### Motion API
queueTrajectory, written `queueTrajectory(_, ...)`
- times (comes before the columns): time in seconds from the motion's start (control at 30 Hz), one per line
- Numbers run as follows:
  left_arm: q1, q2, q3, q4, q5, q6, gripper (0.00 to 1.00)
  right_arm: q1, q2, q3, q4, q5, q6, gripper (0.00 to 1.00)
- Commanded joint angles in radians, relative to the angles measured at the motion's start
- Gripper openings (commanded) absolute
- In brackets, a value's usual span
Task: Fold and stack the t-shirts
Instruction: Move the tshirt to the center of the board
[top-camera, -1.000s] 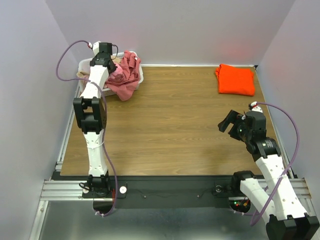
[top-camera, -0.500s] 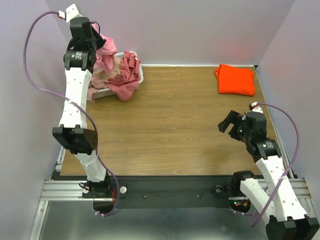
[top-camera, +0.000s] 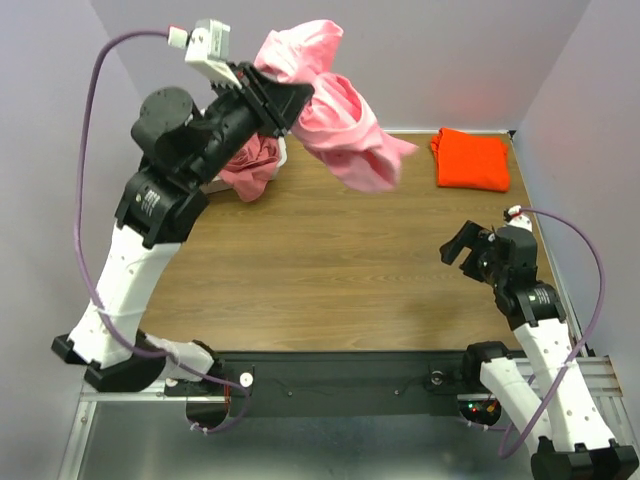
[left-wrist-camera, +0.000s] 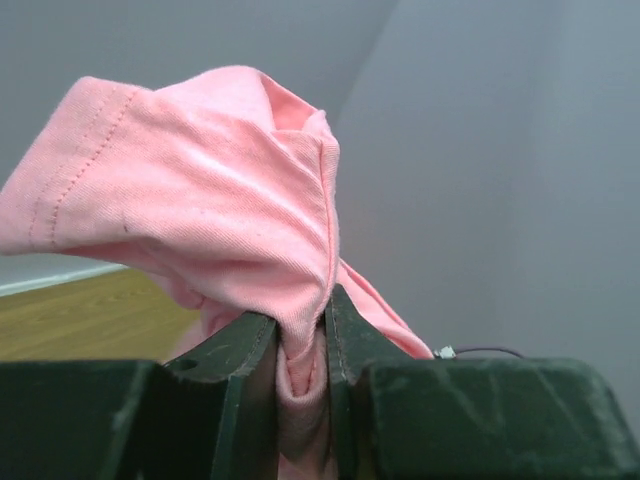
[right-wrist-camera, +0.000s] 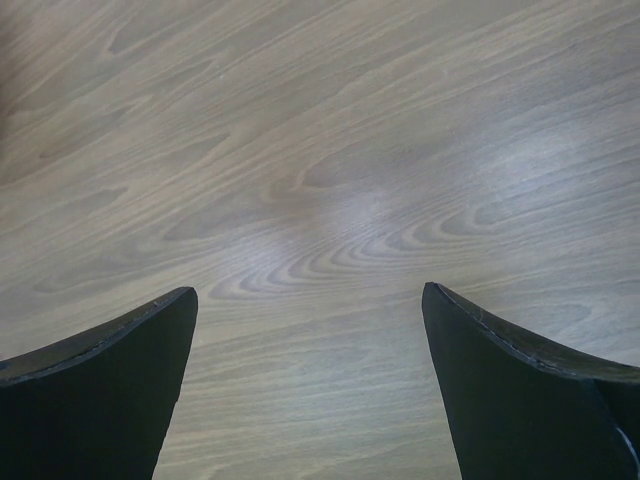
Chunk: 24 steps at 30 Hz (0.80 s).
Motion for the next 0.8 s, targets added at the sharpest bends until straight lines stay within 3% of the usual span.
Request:
queueTrajectory(0.0, -0.022, -0.055, -0.244, 0.083, -0.091, -0.035, 0.31, 0.001, -0.035, 0.015, 0.002, 0.099, 0.029, 1.0)
queueTrajectory(0.03, -0.022, -0.068, -0.311, 0.08, -0.162, -0.049, 0.55, 0.001, -0.036, 0.029, -0.018, 0.119, 0.043, 1.0)
queueTrajectory(0.07, -0.022, -0.093, -0.448, 0.065, -0.281, -0.09, 0.98, 0.001, -0.045, 0.052, -0.053, 0.142, 0.057, 1.0)
queueTrajectory(0.1, -0.022, -0.107, -0.45, 0.054, -0.343, -0.119, 0.99, 0.001, -0.048, 0.067, -0.07, 0.15, 0.06, 1.0)
queueTrajectory(0.2, -0.017, -0.157, -0.757, 0.048, -0.447, -0.21, 0.98, 0.001, -0.059, 0.129, -0.143, 0.174, 0.048, 1.0)
queueTrajectory(0.4, -0.003, -0.283, -1.058, 0.046, -0.465, -0.34, 0.98, 0.001, -0.049, 0.135, -0.2, 0.185, 0.045, 1.0)
queueTrajectory(0.6, -0.003, -0.357, -1.187, -0.038, -0.464, -0.435, 0.98, 0.001, 0.037, 0.114, -0.203, 0.214, 0.081, 1.0)
queueTrajectory(0.77, -0.003, -0.417, -1.299, -0.053, -0.49, -0.497, 0.98, 0.001, 0.059, 0.086, -0.173, 0.087, 0.072, 1.0)
